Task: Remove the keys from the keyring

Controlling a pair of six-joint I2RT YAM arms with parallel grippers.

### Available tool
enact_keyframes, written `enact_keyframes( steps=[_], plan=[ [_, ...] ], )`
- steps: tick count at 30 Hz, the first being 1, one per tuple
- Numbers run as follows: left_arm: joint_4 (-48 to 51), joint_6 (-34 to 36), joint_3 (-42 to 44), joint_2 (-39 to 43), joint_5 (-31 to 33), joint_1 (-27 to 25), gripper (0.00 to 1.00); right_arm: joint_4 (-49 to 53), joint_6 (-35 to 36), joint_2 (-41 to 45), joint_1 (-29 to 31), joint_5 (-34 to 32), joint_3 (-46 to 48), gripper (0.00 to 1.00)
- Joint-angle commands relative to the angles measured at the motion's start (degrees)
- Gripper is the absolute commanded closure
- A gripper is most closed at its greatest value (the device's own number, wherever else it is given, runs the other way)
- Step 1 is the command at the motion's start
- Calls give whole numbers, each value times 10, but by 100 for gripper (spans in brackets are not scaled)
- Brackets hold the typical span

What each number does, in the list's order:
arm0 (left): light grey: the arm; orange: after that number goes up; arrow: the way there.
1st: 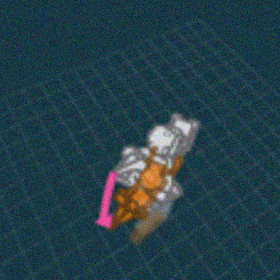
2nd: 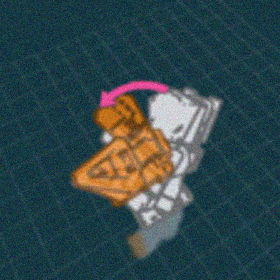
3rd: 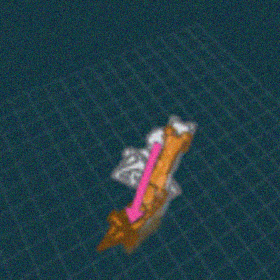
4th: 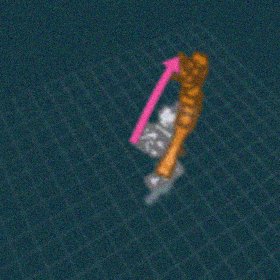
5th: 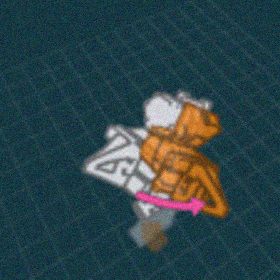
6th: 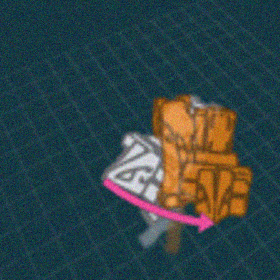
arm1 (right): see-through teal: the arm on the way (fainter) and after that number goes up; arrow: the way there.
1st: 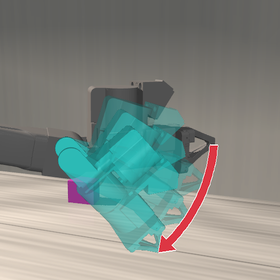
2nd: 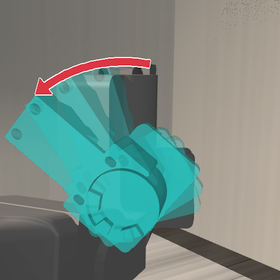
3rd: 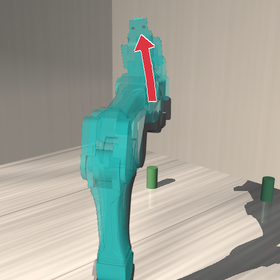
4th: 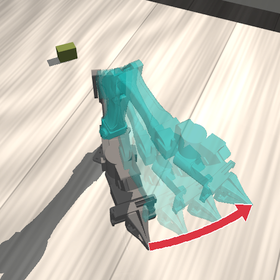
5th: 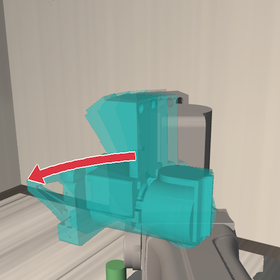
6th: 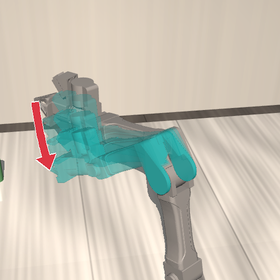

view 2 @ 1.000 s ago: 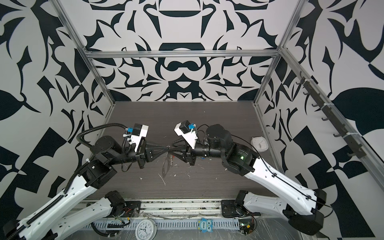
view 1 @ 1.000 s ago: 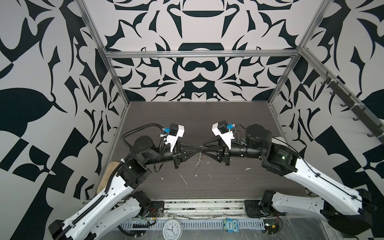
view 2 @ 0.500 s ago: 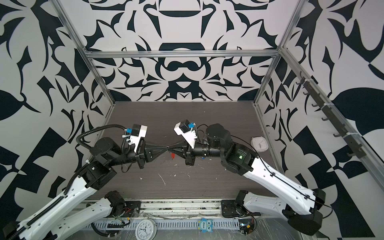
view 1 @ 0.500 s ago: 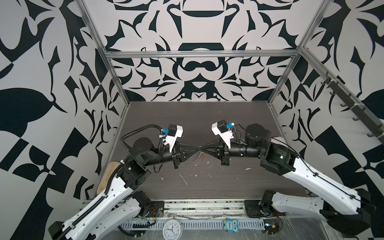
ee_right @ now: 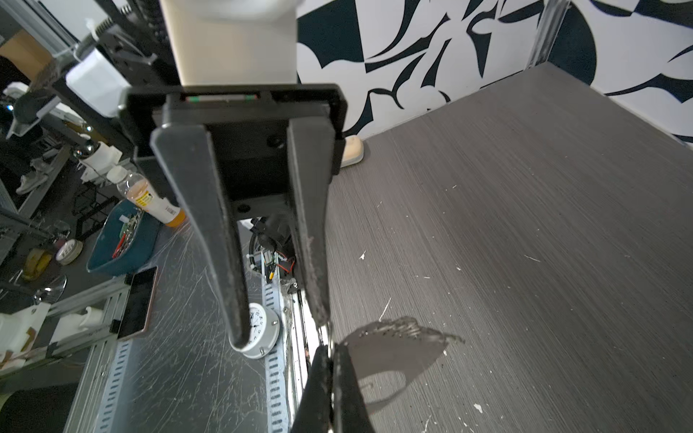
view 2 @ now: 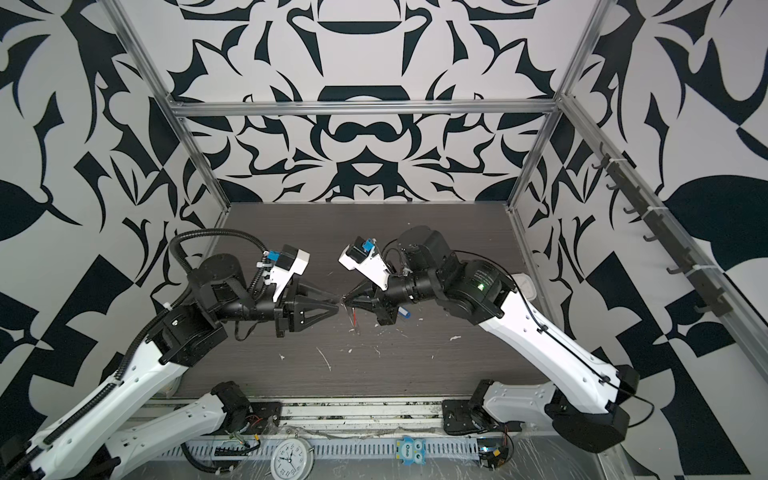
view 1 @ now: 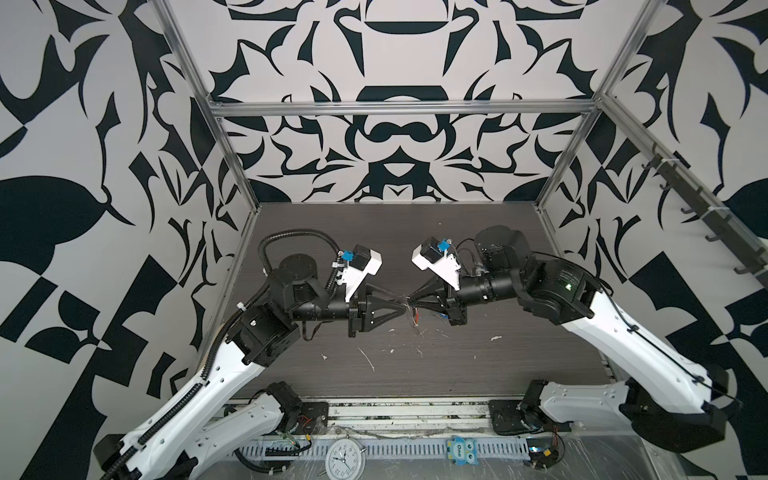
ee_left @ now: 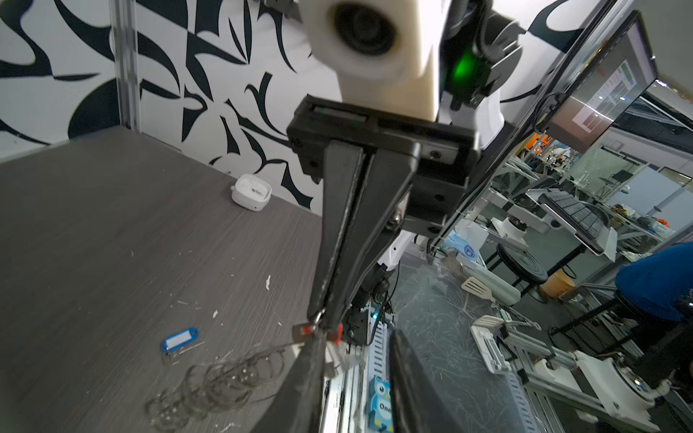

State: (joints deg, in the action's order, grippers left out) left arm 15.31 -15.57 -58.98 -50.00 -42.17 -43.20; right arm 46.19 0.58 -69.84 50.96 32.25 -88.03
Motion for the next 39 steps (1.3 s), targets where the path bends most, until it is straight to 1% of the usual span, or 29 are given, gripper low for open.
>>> enact_keyframes(
  steps=[1,4,7,9,12,14,17,23,28,34,37,39],
  plan=[
    [64,31,-22,-8,-19,-2,68,38,32,-4,-2,26,-41,100],
    [74,35,-27,-14,-15,-2,69,41,33,-10,-2,29,-48,100],
    [77,38,-30,-17,-15,-2,74,40,33,-14,-2,31,-50,100],
    [79,39,-31,-18,-11,-2,75,38,32,-15,-2,33,-51,100],
    [95,51,-34,-13,11,-2,74,44,34,-17,-2,35,-57,100],
    [107,60,-38,-4,33,-1,71,53,37,-15,-2,39,-61,100],
    [114,69,-39,5,56,-1,68,55,39,-10,-2,46,-56,100],
    [90,58,-39,-11,31,-1,69,37,31,-9,-2,57,-45,100],
    [66,49,-37,-17,-6,-1,77,25,27,-9,-3,48,-44,100],
    [56,40,-35,-20,-12,-1,82,20,23,-14,-2,45,-42,100],
    [49,35,-34,-21,-15,-1,89,13,19,-14,-2,40,-38,100],
    [46,29,-34,-23,-16,-1,96,7,15,-13,-2,35,-37,100]
  ],
)
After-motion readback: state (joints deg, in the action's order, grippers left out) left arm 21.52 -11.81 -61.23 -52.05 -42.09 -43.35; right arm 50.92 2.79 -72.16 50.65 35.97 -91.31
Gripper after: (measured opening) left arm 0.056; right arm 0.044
